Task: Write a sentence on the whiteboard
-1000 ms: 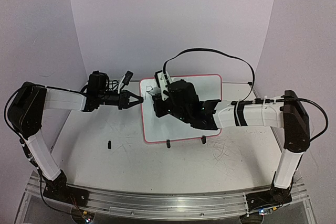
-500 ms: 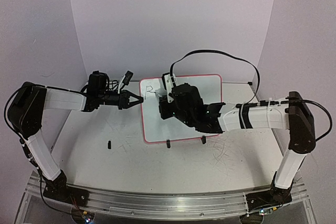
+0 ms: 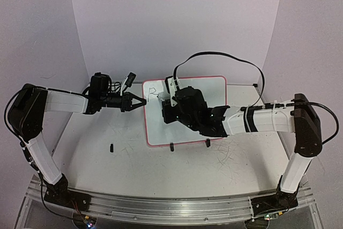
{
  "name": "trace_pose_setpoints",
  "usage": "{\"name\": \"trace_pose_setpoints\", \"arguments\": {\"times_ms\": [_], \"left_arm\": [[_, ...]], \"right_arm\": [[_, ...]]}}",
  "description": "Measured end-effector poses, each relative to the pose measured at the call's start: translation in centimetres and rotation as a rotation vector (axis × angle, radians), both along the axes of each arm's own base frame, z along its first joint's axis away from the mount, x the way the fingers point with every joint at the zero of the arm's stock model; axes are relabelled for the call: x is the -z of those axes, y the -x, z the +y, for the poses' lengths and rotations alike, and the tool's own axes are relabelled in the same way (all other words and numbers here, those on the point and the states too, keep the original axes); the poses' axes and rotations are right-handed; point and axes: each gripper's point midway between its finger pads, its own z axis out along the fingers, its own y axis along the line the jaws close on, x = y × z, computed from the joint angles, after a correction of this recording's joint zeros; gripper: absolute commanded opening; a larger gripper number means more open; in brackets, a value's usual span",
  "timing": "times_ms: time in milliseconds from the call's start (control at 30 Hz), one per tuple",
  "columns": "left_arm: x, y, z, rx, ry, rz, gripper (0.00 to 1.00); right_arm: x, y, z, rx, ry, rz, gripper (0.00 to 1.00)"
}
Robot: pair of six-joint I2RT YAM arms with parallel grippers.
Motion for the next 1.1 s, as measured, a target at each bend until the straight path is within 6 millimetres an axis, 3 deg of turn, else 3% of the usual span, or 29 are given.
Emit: {"name": "trace_pose_setpoints", "arguments": {"times_ms": [300,900,1000,1100], "left_arm": [[0.0,0.0,0.0,-0.002,-0.001,0.000,0.00],[0.0,-0.1,0.0,-0.004,-0.001,-0.001,0.00],[-0.1,0.0,0.0,-0.002,0.000,-0.003,0.00],[-0.1,0.0,0.0,-0.002,0.000,-0.004,0.00]], "right_arm": [[1.1,0.6,1.6,-0.045,0.005,0.020,0.00],[0.3,0.4,3.4,-0.082,-0.023,0.016,0.00],[0.2,1.5,2.5,-0.115,-0.031,0.023,0.00],[-1.2,3.3,0.0,-0.137,-0.050,0.011,0.00]]}}
